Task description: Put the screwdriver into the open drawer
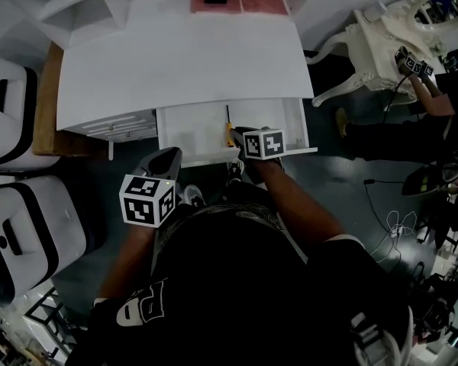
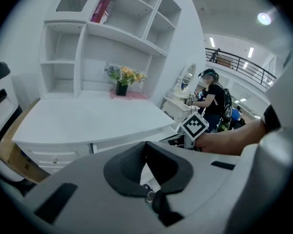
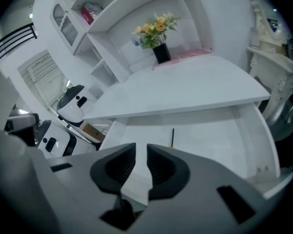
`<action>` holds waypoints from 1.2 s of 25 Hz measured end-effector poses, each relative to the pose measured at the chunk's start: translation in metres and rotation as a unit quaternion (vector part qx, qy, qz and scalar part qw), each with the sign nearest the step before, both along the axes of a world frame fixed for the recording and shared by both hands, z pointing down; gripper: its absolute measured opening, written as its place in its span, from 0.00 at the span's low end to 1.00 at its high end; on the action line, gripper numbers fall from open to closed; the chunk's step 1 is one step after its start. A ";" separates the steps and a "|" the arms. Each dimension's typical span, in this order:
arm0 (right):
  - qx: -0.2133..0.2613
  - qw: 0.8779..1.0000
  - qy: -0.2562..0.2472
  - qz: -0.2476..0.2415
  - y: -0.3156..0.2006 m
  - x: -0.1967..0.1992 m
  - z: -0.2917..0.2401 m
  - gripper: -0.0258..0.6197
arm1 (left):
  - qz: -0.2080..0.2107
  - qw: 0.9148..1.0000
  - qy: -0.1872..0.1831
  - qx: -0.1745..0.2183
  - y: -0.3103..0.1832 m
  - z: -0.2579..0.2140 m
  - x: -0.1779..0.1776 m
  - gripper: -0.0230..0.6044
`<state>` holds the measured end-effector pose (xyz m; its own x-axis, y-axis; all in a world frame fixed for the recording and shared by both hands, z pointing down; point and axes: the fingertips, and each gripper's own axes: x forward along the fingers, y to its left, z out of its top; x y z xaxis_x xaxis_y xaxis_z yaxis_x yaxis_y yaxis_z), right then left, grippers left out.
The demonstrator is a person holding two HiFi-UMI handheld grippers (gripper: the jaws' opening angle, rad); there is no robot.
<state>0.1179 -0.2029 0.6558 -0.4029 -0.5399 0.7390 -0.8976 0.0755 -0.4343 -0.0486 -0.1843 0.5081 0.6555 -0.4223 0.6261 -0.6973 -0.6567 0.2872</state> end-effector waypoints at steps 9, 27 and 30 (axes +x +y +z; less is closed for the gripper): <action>0.116 0.991 -0.056 0.030 0.014 -0.029 -0.090 0.06 | 0.013 0.999 0.043 0.016 0.013 -0.029 -0.008 0.06; 0.262 0.962 -0.076 0.023 0.057 -0.045 -0.203 0.05 | 0.046 0.994 0.079 0.060 0.043 -0.069 -0.002 0.05; 0.274 0.958 -0.077 0.016 0.060 -0.036 -0.216 0.05 | 0.032 0.994 0.084 0.067 0.045 -0.075 0.004 0.06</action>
